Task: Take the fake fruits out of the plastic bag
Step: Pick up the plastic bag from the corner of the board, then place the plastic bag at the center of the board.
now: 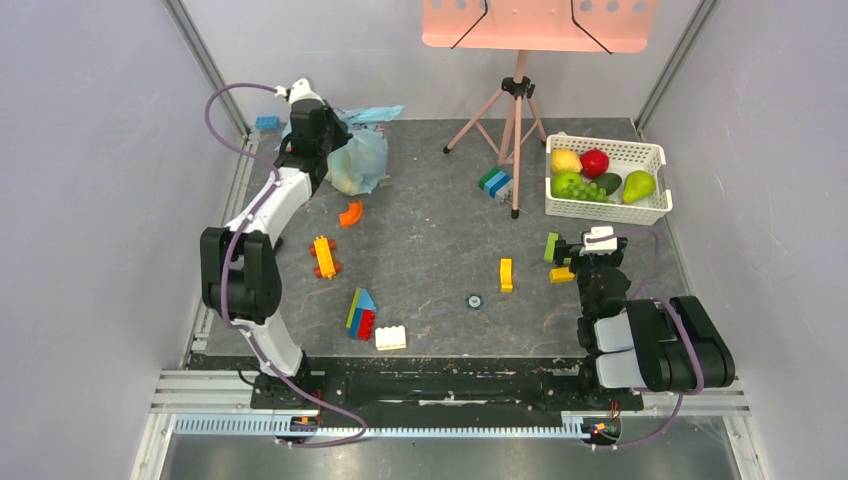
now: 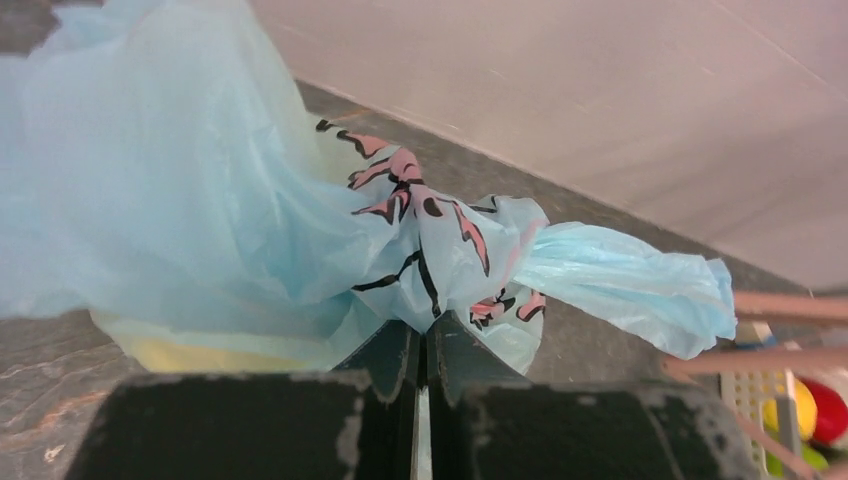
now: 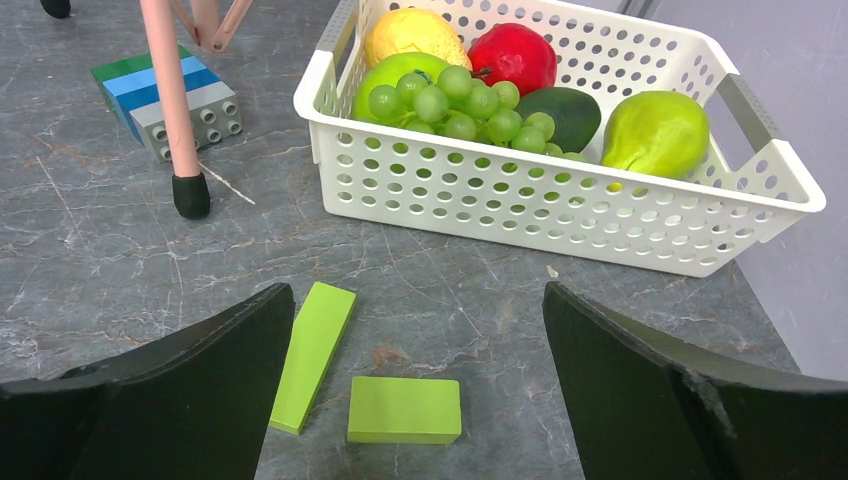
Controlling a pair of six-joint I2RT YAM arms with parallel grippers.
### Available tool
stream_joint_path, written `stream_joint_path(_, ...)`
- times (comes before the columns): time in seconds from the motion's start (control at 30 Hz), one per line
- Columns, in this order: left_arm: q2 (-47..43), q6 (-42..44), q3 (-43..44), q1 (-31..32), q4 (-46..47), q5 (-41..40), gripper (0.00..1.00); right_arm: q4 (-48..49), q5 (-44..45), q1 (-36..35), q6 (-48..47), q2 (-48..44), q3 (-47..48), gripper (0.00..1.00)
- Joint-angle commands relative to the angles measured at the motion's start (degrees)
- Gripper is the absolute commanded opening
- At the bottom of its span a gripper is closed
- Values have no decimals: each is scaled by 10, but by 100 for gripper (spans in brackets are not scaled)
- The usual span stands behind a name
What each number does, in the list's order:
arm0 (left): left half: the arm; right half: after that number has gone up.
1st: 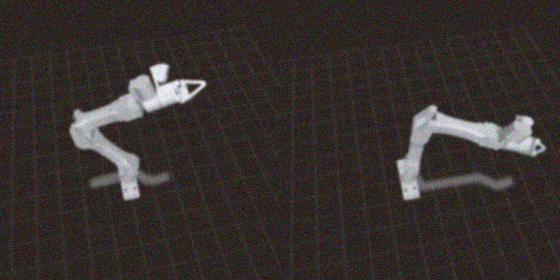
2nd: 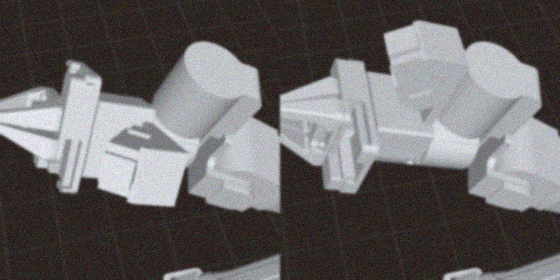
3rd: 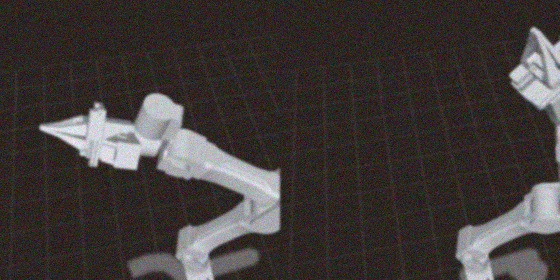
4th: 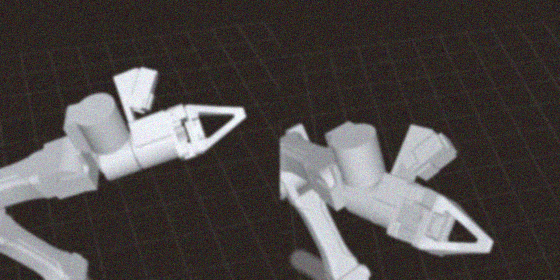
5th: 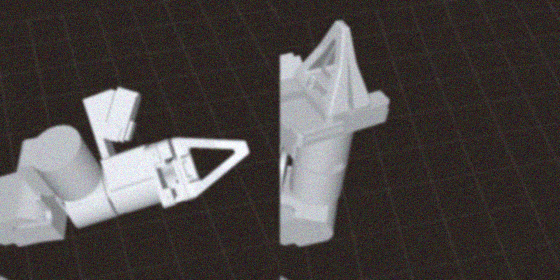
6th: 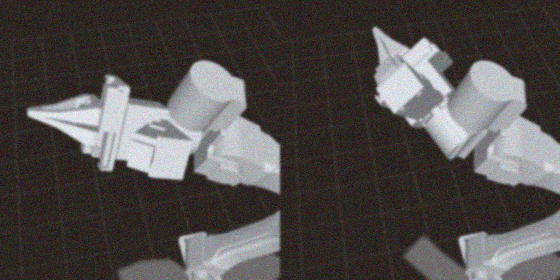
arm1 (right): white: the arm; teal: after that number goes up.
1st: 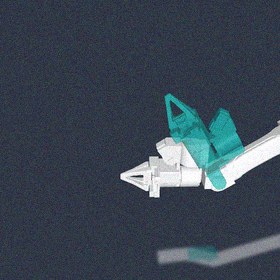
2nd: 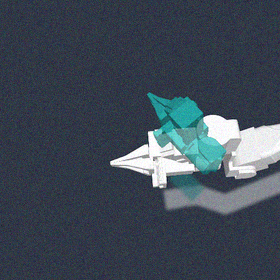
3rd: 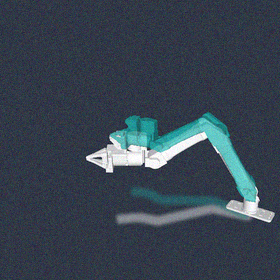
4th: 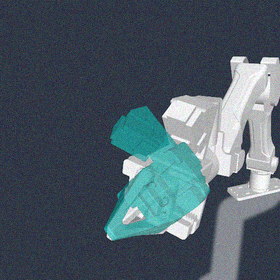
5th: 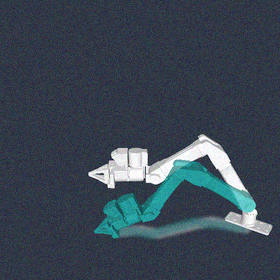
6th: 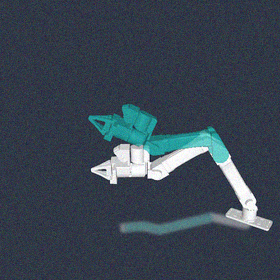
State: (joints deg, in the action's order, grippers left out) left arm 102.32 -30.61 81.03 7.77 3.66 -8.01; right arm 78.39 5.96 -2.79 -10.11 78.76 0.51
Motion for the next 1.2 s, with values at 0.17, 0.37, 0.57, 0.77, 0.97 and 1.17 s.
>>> stream_joint_path(0.17,-99,84,26,56,-58,109,2,20,5,-3,-6,1,-49,98)
stream_joint_path(0.37,-158,158,8,129,-131,126,2,19,5,-3,-6,2,-49,98)
stream_joint_path(0.57,-243,225,-78,232,-160,138,2,21,5,-3,-6,2,-50,98)
stream_joint_path(0.77,-279,265,-150,320,-206,149,2,23,7,-2,-4,2,-51,98)
stream_joint_path(0.97,-293,283,-209,391,-215,128,2,22,7,-3,-4,2,-50,98)
stream_joint_path(1.17,-302,298,-225,436,-247,82,9,-8,1,-2,-6,-53,-58,98)
